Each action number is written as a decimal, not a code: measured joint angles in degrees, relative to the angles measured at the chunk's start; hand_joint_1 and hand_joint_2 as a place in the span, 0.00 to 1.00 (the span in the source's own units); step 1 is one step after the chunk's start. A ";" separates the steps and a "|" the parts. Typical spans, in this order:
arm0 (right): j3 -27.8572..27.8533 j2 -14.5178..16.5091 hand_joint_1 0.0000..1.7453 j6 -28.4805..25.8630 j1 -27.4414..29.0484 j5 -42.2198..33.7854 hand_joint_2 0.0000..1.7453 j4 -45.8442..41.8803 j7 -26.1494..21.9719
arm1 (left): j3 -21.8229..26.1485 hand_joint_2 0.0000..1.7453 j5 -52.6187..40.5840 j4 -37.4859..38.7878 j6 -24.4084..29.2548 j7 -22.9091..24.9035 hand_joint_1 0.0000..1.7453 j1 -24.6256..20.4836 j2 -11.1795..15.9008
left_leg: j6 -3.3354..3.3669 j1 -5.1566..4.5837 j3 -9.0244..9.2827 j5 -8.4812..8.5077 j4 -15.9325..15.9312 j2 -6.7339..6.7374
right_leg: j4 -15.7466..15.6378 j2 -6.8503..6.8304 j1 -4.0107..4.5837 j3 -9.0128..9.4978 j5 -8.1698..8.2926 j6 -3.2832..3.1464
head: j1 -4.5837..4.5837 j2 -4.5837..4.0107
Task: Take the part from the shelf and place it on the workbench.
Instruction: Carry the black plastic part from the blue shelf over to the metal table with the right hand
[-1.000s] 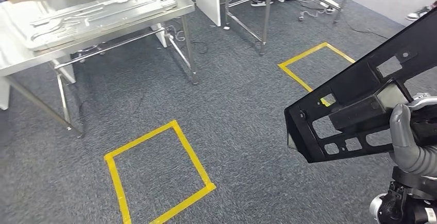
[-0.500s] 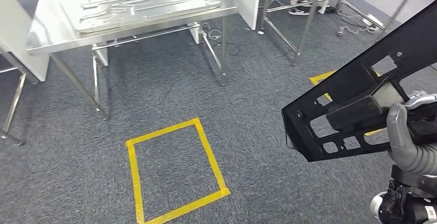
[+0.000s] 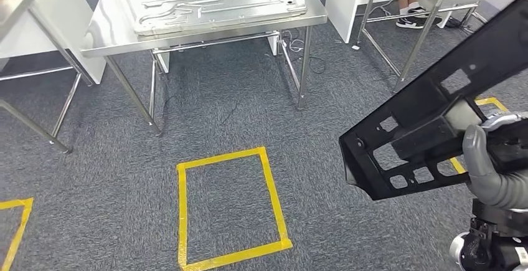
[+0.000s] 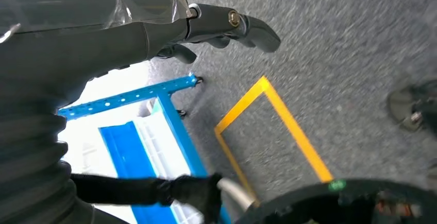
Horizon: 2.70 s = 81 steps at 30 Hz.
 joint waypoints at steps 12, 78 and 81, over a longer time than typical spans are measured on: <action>1.10 -0.91 1.00 1.24 -1.22 1.56 1.00 0.17 1.50 | -0.13 1.00 0.24 0.00 -0.03 -0.31 0.00 0.00 0.12 | 2.96 -1.08 6.85 8.90 -16.35 0.86 | 2.67 -1.06 -0.12 6.97 -2.57 2.59 | 0.07 0.00; 21.79 6.10 1.00 5.15 -30.21 23.14 1.00 32.33 12.38 | -4.40 1.00 -4.15 0.13 -1.02 3.07 0.00 -1.07 0.84 | 3.55 -0.16 5.53 9.59 -16.11 -1.82 | 17.08 -1.03 0.05 -11.54 -4.60 2.59 | 0.23 0.01; 22.42 7.10 1.00 5.07 -30.81 23.98 1.00 32.96 13.09 | -4.52 1.00 -4.77 0.13 -1.31 3.87 0.00 -0.95 0.89 | 3.23 -0.20 7.00 8.48 -16.06 -3.55 | 9.56 0.09 0.04 -9.95 2.16 2.21 | 0.23 0.01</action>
